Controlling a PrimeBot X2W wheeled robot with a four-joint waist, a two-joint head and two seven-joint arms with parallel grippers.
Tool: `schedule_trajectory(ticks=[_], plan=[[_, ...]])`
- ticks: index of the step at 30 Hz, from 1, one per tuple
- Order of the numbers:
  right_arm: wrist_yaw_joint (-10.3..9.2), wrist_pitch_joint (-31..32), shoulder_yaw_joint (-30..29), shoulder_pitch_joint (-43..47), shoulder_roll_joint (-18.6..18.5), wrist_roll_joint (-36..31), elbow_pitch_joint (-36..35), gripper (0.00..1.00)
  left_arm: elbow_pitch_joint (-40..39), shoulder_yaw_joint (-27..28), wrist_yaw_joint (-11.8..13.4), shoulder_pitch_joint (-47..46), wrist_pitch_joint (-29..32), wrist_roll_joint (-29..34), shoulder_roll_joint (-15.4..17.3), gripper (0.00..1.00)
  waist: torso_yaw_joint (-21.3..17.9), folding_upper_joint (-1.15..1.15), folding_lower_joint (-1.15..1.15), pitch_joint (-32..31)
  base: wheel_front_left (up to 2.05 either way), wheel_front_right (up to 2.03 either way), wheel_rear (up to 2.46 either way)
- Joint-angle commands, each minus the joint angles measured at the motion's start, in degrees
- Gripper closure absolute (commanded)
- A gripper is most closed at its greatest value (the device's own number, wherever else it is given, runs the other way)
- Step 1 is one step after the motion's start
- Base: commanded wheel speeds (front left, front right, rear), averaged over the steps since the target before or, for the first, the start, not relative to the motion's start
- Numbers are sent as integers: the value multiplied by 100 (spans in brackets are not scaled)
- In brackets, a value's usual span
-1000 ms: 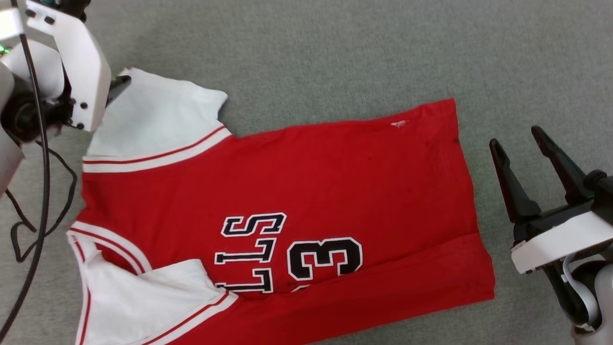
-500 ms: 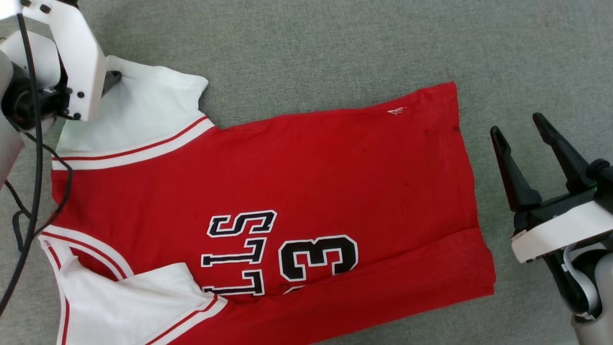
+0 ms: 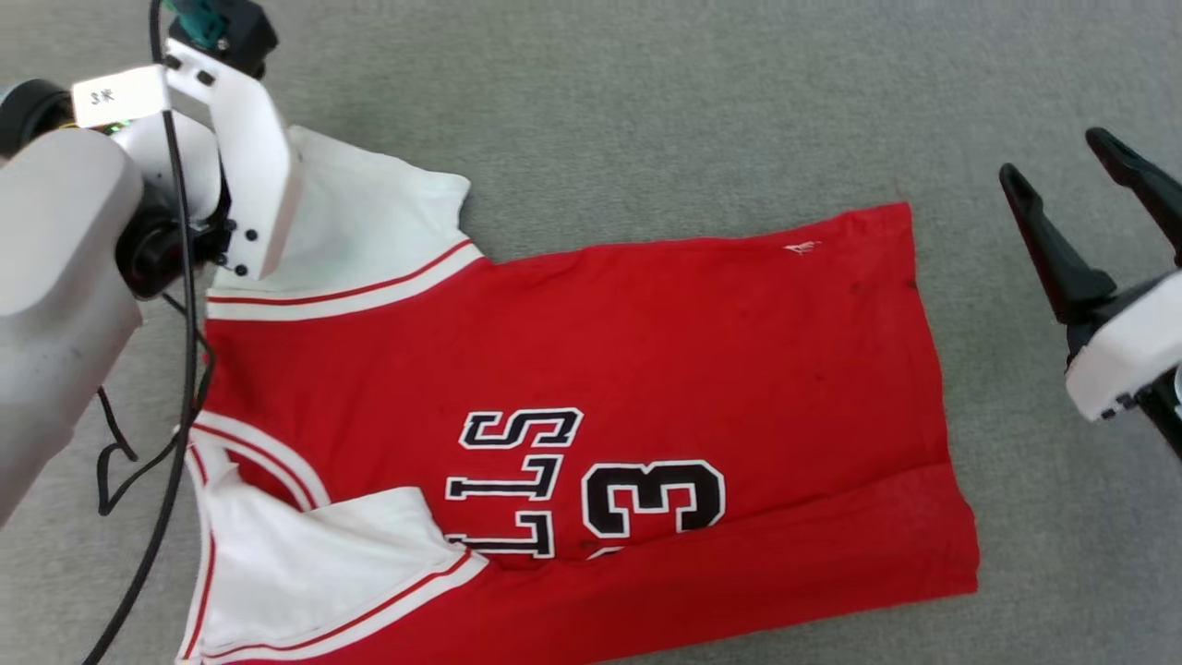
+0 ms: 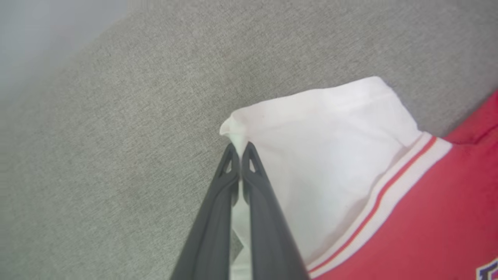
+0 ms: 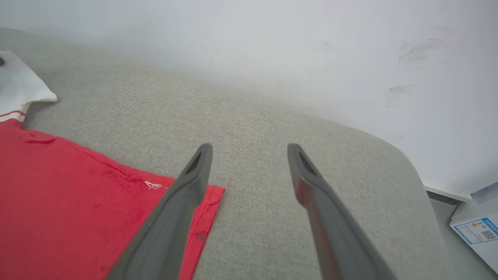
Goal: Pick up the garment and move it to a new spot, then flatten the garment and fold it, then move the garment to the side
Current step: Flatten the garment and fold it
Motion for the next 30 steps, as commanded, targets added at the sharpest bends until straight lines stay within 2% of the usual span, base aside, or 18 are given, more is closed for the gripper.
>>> schedule_trajectory(ticks=[1, 8, 14, 20, 30], plan=[[-7, 267, 140, -190, -118, 112, 27, 0, -47, -7, -8, 11, -72, 6, 1, 100, 131, 0, 0, -108, 0, 0, 0], [-7, 2172, 1125, -1140, -887, 828, 419, 0, -414, -134, -8, -103, -347, 64, -78, 100, 399, 0, 0, -86, 0, 0, 0], [-8, 3426, 1905, -1754, -1116, 1283, 943, 0, -651, -195, -9, -244, -499, 119, -141, 100, 576, 0, 0, 60, 0, 0, 0], [-7, 3799, 2317, -2229, -973, 1378, 1677, 0, -799, -254, -10, -388, -599, 200, -183, 100, 706, 0, 0, 252, 0, 0, 0], [-6, 3740, 3299, -2404, -679, 1441, 2651, 0, -892, -322, -10, -596, -709, 204, -183, 100, 796, 0, 0, 519, 0, 0, 0]])
